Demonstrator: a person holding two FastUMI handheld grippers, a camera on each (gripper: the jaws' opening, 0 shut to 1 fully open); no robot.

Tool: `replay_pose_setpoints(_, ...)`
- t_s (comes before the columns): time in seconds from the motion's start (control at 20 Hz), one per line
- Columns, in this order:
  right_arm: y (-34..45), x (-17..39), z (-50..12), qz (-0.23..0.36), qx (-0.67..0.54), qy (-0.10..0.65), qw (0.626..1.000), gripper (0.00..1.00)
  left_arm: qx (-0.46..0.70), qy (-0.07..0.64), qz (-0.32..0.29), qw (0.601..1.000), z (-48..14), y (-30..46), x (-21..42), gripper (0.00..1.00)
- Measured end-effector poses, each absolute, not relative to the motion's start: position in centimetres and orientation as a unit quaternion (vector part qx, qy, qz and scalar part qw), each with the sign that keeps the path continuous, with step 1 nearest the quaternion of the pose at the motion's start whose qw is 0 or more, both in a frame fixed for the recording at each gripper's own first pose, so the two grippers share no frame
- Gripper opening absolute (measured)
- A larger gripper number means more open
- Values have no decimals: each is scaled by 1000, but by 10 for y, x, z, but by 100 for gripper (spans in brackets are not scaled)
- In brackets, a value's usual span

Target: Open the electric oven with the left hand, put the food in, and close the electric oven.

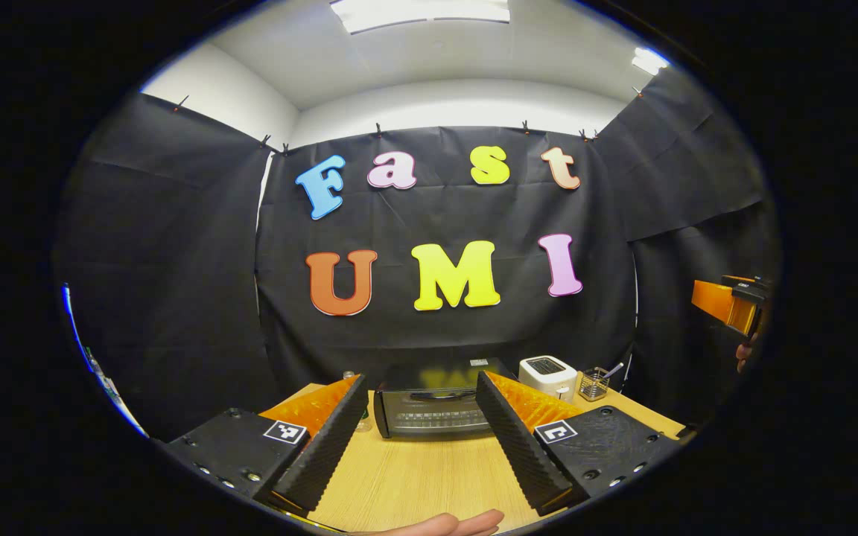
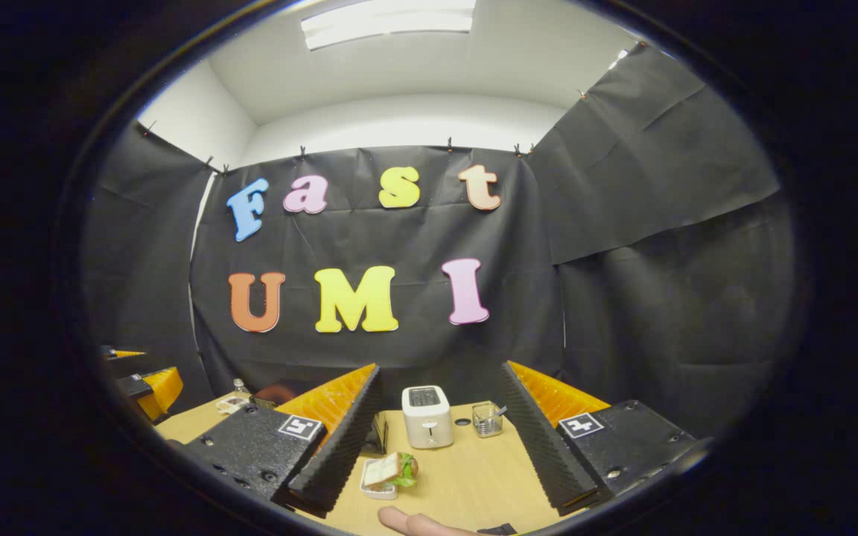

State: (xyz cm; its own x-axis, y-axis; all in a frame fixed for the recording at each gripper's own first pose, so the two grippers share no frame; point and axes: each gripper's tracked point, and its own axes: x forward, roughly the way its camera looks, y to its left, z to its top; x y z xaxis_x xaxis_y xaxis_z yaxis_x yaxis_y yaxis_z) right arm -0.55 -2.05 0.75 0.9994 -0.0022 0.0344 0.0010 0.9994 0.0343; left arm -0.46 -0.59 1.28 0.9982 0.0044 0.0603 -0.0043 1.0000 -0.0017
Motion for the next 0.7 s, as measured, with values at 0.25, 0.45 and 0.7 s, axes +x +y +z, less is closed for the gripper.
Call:
replay_pose_setpoints(0.25,-32,-2,9,-1,9,-23,1000,90,-30,-20,-19,999,10,-12,0,95)
replay_pose_setpoints(0.45,-45,3,7,-9,8,-27,1000,90,-28,-1,-8,1000,-3,-10,22,95)
replay_pose_setpoints(0.7,-62,12,4,-18,6,-35,999,100,-44,19,-26,999,-20,-20,69,95)
